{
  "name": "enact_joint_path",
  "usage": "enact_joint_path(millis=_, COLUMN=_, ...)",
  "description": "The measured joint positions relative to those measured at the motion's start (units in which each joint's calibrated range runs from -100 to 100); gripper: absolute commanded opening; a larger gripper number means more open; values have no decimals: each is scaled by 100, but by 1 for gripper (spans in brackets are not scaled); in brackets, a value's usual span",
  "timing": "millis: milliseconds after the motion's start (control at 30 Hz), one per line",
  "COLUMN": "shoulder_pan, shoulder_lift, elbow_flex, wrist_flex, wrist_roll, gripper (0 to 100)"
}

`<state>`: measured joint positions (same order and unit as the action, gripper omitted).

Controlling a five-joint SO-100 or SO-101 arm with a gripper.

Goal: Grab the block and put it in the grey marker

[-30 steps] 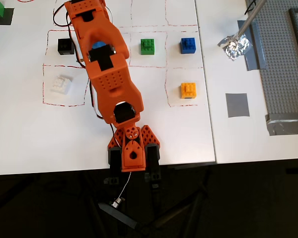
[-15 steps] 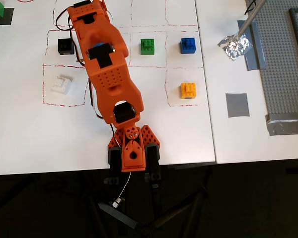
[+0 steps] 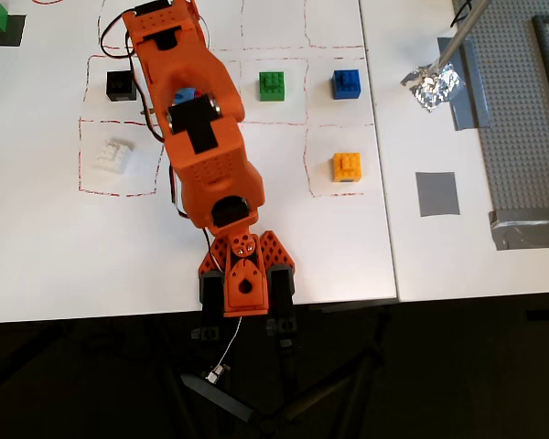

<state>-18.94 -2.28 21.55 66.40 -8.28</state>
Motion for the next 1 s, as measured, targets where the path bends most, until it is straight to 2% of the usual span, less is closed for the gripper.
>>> enact_joint_path(millis=267, shoulder_pan=-20, shoulder_lift=-1779, elbow_flex=-316, wrist_flex=1656, wrist_roll=357, gripper=0)
enact_joint_path(millis=400, shoulder_pan=199, shoulder_lift=-2896, elbow_flex=631, wrist_flex=2122, wrist_roll=801, gripper=0)
enact_joint_path(millis=633, shoulder_pan=2542, shoulder_lift=-4555, elbow_flex=2092, wrist_flex=2420, wrist_roll=1919, gripper=0)
enact_joint_path(millis=800, shoulder_pan=4407, shoulder_lift=-4641, elbow_flex=2227, wrist_flex=2436, wrist_roll=2735, gripper=0)
enact_joint_path(millis=1000, shoulder_pan=6032, shoulder_lift=-4194, elbow_flex=2372, wrist_flex=2026, wrist_roll=3595, gripper=0)
